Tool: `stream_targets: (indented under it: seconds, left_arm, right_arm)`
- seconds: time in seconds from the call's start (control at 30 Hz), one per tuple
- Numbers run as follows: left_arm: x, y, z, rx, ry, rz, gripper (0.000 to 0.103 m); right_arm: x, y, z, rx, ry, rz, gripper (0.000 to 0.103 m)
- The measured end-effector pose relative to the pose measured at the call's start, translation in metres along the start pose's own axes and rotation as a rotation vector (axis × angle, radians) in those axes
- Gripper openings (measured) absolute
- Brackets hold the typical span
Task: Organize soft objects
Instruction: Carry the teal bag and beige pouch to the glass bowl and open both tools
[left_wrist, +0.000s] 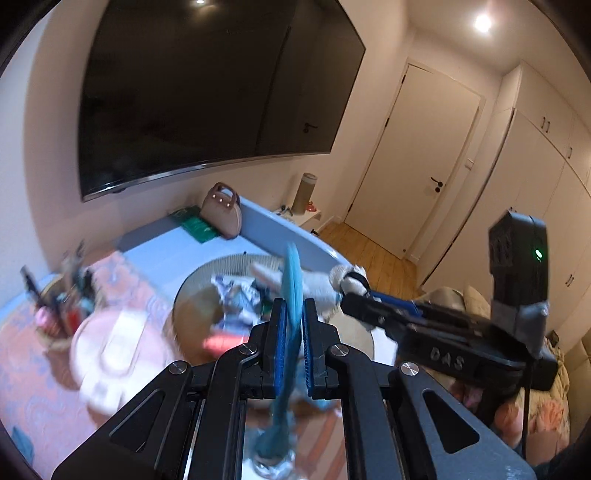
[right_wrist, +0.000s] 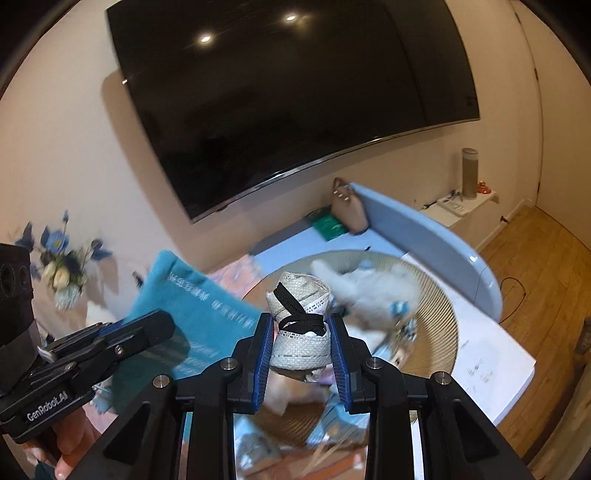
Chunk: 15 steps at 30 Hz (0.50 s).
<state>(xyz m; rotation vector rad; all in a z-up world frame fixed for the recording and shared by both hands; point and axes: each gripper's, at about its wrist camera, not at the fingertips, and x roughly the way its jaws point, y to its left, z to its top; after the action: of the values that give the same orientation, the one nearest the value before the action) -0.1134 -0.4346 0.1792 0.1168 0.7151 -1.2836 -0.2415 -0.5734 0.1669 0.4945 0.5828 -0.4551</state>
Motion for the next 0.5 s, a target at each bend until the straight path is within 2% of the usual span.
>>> stream_targets:
  seconds: [0.17,0.33,0.4,0.43,0.5]
  left_arm:
    - [0.04,0.013,0.024,-0.064,0.007,0.026,0.006]
    - [0.063,0.02,0.032,-0.058,0.053,0.069,0.007]
    - [0.07,0.026,0.033,-0.083,0.111,0.053,0.017]
    - [0.069,0.028,0.032,-0.091,0.12,0.052,0.027]
    - [0.065,0.03,0.03,-0.091,0.11,0.053,0.027]
  right_arm:
    - [0.014,-0.009,0.007,0.012,0.011,-0.007,0.029]
    - [0.037,-0.009,0.002,-0.016,0.063,-0.036,0.029]
    - [0.046,-0.01,-0.003,-0.015,0.101,-0.022,0.032]
    - [0.049,-0.011,-0.005,-0.012,0.12,-0.012,0.036]
    - [0.049,-0.011,-0.007,-0.009,0.125,-0.012,0.069]
